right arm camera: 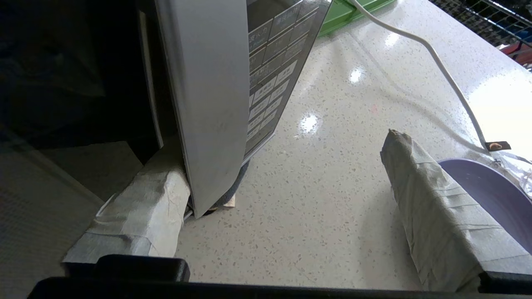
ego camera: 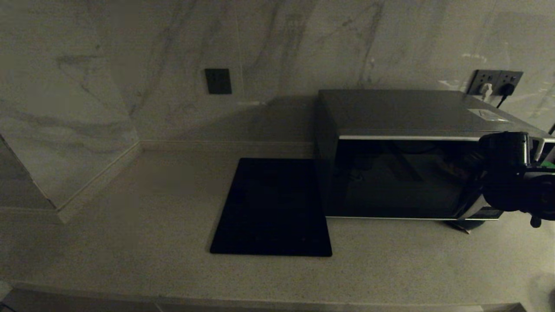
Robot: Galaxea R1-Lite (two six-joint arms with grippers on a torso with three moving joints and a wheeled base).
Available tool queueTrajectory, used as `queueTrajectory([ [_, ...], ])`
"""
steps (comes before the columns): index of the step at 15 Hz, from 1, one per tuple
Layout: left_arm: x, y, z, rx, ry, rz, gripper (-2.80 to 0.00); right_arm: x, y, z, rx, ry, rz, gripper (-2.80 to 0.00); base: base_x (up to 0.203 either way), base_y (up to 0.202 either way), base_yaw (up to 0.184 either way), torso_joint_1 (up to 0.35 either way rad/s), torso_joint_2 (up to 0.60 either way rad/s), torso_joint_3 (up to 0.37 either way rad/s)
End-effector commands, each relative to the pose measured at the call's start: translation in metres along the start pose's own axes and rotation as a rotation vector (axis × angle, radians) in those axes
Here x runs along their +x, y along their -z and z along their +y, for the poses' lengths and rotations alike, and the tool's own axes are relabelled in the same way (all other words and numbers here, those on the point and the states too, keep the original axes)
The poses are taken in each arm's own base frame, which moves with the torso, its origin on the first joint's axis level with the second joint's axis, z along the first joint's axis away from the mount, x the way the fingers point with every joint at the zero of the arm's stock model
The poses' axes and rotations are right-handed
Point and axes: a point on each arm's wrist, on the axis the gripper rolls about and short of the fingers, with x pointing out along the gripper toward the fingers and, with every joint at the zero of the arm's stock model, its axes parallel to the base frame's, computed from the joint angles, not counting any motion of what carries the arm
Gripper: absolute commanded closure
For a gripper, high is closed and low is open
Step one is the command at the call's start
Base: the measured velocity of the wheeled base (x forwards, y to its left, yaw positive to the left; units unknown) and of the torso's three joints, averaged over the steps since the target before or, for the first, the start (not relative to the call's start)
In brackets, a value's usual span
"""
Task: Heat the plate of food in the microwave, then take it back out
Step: Open the microwave oven
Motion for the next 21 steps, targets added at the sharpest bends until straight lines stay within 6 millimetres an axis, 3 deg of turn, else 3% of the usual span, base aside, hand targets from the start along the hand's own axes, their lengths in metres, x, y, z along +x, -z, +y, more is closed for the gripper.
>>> queueTrajectory([
  [1,0.000,0.000,0.000,-0.001,-0.001,0.000,0.00,0.003,0.004,0.003,-0.010,0.007,0.008,-2.80,0.000,0.000,0.000,0.000,0.00,0.000],
  [2,0.000,0.000,0.000,-0.001,-0.001,0.001,0.00,0.003,0.004,0.003,-0.011,0.007,0.008,0.00,0.000,0.000,0.000,0.000,0.00,0.000],
  [15,0.000,0.000,0.000,-0.001,-0.001,0.001,0.00,-0.008,0.010,0.027,0.023,-0.056,-0.005,0.00,0.000,0.000,0.000,0.000,0.00,0.000],
  [21,0.000,0.000,0.000,-0.001,-0.002,0.000,0.00,-0.013,0.014,0.036,0.058,0.108,-0.107,0.00,0.000,0.000,0.000,0.000,0.00,0.000],
])
